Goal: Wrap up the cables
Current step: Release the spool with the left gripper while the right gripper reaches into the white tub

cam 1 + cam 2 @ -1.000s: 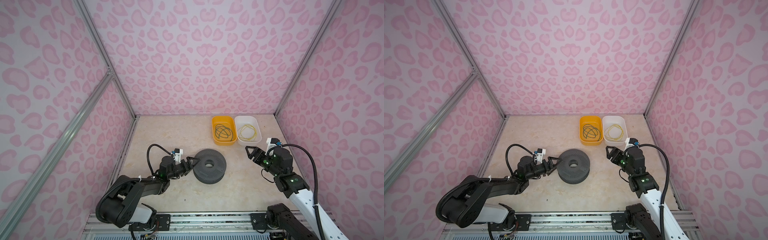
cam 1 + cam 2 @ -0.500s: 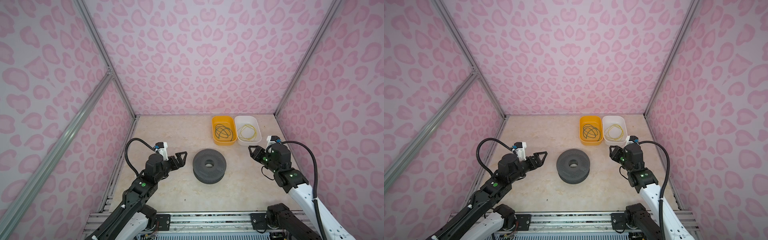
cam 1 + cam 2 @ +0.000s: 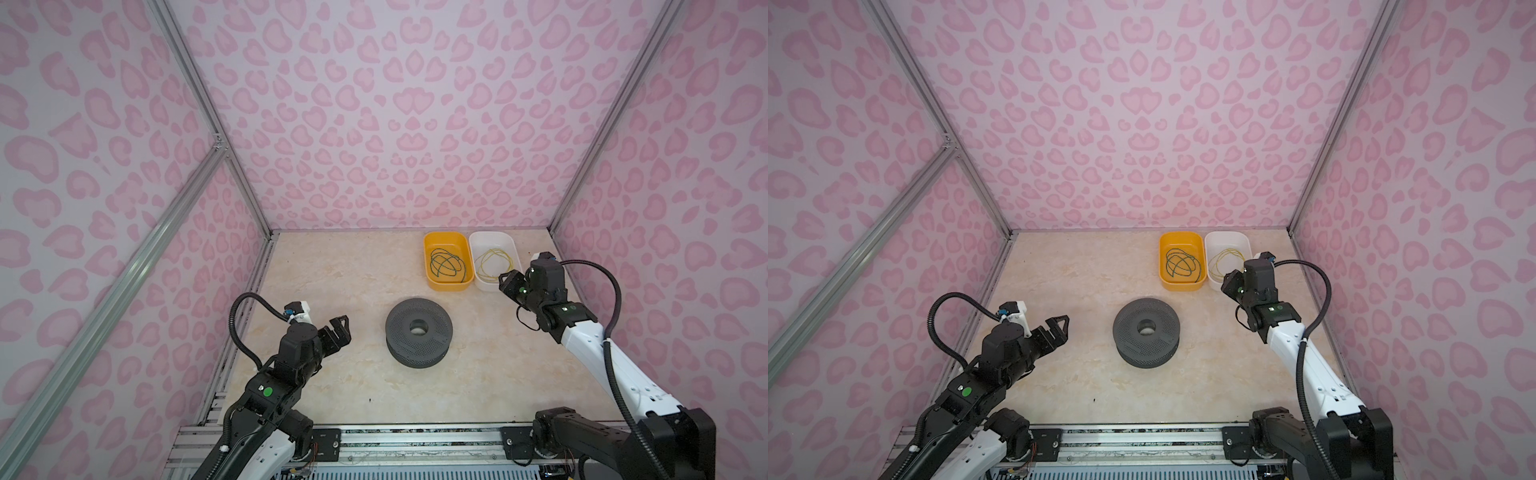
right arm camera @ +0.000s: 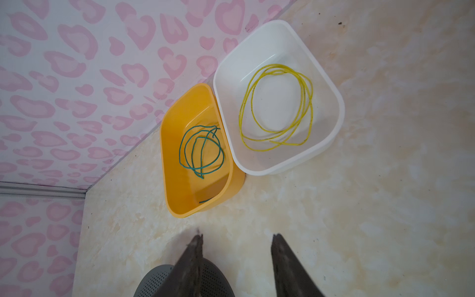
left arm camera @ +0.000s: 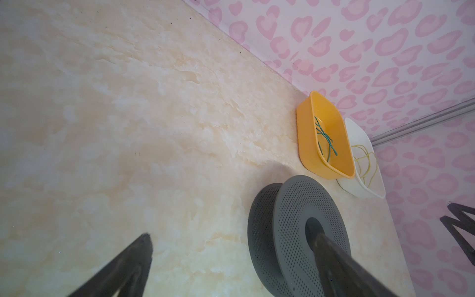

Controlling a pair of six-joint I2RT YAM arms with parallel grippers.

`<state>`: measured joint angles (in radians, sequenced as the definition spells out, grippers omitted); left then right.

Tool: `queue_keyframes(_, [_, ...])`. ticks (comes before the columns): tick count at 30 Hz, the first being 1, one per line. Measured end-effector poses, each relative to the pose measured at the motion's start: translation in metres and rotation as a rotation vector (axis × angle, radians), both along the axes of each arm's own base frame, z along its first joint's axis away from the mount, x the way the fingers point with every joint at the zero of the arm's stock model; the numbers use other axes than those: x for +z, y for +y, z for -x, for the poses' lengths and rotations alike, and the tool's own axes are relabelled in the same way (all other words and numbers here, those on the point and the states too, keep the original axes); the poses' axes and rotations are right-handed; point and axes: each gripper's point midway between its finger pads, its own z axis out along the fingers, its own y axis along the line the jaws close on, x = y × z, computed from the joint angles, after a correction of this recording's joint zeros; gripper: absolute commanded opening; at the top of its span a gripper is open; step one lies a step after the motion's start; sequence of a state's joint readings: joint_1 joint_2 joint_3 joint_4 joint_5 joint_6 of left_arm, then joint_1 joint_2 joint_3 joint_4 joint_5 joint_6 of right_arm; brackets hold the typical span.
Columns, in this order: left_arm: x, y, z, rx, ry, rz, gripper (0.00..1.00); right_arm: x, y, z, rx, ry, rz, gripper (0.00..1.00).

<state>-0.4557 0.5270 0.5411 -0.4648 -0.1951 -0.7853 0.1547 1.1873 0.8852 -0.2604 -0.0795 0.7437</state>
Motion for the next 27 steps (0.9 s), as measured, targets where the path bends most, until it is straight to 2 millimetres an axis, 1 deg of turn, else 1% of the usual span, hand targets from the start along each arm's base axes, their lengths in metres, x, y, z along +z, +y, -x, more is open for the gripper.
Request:
queue_keyframes(2, [-0.001,0.005,0.004,0.015,-0.01,-0.005,0.97,-0.01,0.001,-0.009,0.006,0.041,0.015,0.55])
queue_keyframes(4, [-0.006,0.01,0.007,0.031,-0.015,-0.012,0.96,-0.022,0.005,-0.013,0.035,0.081,0.021,0.55])
queue_keyframes(7, [-0.018,0.018,0.009,0.063,-0.005,-0.036,0.95,-0.041,0.013,-0.015,0.085,0.134,0.013,0.52])
queue_keyframes(9, [-0.021,0.022,0.009,0.088,-0.004,-0.048,0.95,-0.052,0.02,-0.017,0.12,0.158,0.001,0.51])
queue_keyframes(11, [-0.022,0.027,0.007,0.111,-0.005,-0.062,0.95,-0.054,0.024,-0.021,0.143,0.156,-0.006,0.51])
queue_keyframes(13, [-0.023,0.03,0.005,0.136,0.0,-0.074,0.95,-0.048,0.025,-0.03,0.149,0.14,0.003,0.5])
queue_keyframes(17, [-0.029,0.031,-0.001,0.155,0.025,-0.096,0.96,-0.032,0.024,-0.063,0.148,0.103,0.048,0.49])
queue_keyframes(18, [-0.03,0.029,-0.003,0.148,0.031,-0.101,0.96,-0.033,0.022,-0.071,0.142,0.103,0.063,0.49])
queue_keyframes(20, [-0.03,0.024,-0.008,0.125,0.049,-0.115,0.95,-0.037,0.018,-0.081,0.126,0.114,0.081,0.47])
queue_keyframes(24, [-0.027,0.012,-0.018,0.075,0.081,-0.132,0.96,-0.056,0.008,-0.1,0.09,0.166,0.116,0.46])
queue_keyframes(27, [-0.03,0.005,-0.02,0.039,0.103,-0.145,0.95,-0.064,0.0,-0.116,0.064,0.179,0.127,0.45])
